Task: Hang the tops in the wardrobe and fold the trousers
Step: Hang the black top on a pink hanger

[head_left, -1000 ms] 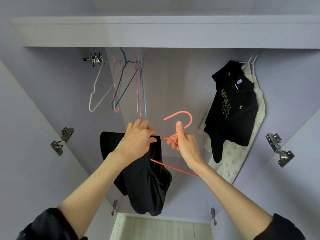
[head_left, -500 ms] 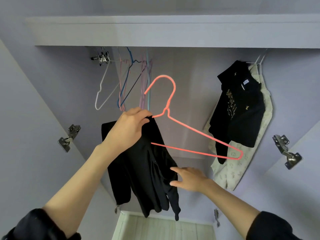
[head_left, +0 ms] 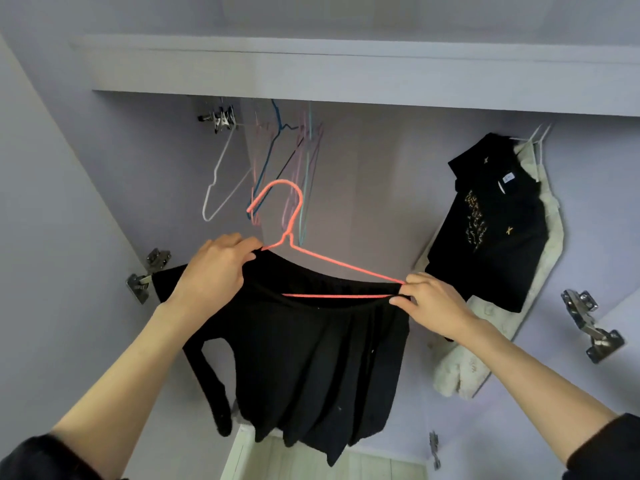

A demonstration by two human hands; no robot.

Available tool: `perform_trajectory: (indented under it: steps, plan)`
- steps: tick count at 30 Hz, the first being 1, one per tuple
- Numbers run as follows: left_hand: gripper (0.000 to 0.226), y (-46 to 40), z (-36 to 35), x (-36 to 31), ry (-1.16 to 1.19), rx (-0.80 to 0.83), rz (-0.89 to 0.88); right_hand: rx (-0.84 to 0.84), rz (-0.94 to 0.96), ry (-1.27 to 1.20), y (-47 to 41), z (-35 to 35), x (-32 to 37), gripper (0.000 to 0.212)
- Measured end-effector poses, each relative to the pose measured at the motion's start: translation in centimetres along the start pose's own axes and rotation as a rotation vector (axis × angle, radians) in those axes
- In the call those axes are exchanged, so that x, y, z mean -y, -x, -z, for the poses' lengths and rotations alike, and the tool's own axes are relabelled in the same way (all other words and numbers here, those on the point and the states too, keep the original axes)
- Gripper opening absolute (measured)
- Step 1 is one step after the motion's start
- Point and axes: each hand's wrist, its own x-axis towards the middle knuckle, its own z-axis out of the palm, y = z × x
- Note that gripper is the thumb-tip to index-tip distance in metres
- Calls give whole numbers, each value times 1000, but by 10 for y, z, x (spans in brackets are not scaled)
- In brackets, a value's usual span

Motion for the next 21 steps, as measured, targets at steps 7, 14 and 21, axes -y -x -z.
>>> perform_trajectory:
  steps: [7, 14, 21]
  plan:
    - [32, 1, -9, 13, -56, 55, -90, -168, 83, -160, -12, 36, 18, 32]
    - [18, -8, -13, 1, 269, -71, 59, -119, 8, -796, -23, 65, 63, 17]
    - [16, -13, -9, -8, 378, -101, 125, -116, -24, -381, -31, 65, 51, 19]
